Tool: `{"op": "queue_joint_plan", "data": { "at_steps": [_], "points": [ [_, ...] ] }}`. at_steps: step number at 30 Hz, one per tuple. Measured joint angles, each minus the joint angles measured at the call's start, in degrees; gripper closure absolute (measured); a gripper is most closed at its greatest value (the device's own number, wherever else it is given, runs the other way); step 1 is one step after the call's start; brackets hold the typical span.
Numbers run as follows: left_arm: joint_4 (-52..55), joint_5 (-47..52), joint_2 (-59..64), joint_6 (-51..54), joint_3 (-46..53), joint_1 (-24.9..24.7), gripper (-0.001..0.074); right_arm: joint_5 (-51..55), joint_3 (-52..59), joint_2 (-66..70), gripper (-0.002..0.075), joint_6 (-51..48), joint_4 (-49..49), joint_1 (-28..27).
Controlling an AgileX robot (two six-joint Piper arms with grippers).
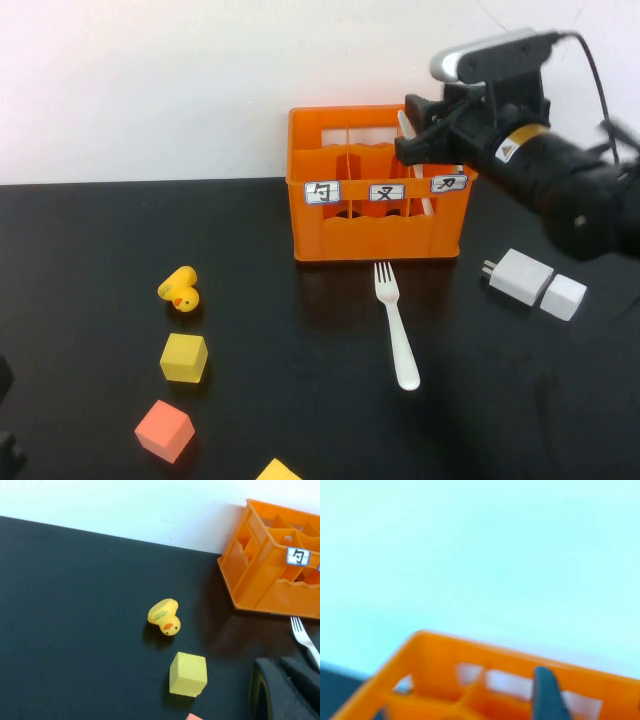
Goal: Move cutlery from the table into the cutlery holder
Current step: Place the knife on the box, then pick up the fork
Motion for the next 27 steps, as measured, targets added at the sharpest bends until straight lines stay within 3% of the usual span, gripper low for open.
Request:
{"op": "queue_joint_plan", "data": {
  "at_steps": [4,6,10,16,18,20,23,25,27],
  "points": [
    [0.0,0.0,0.0,0.0,0.0,0.0,0.0736,21.68,-1.47,-6.09,0.0633,2.71,-8.27,2.19],
    [0.0,0.0,0.0,0.0,0.0,0.0,0.0736,33.05,-2.13,-6.92,0.0683,2.79,-9.51,3.17],
    [0.0,0.0,0.0,0.0,0.0,0.0,0.0736,51.03,-2.51,-5.04,0.0717,2.79,-9.84,3.56],
    [0.0,0.0,0.0,0.0,0.0,0.0,0.0736,55.44,-3.06,1.43,0.0716,2.79,-6.41,3.56],
    [0.0,0.0,0.0,0.0,0.0,0.0,0.0736,56.5,-4.25,3.77,0.0673,2.79,-4.74,3.56],
    [0.0,0.0,0.0,0.0,0.0,0.0,0.0736,57.45,-5.89,6.44,0.0582,2.79,-4.16,3.56],
    [-0.23,0.0,0.0,0.0,0.0,0.0,0.0736,58.8,-9.43,9.9,0.0369,2.79,-3.53,3.56],
    [-0.35,0.0,0.0,0.0,0.0,0.0,0.0736,59.16,-11.92,11.22,0.0261,2.79,-2.85,3.56],
    [-0.35,0.0,0.0,0.0,0.0,0.0,0.0736,59.62,-13.87,12.35,0.02,2.79,-1.82,3.56]
  ]
}}
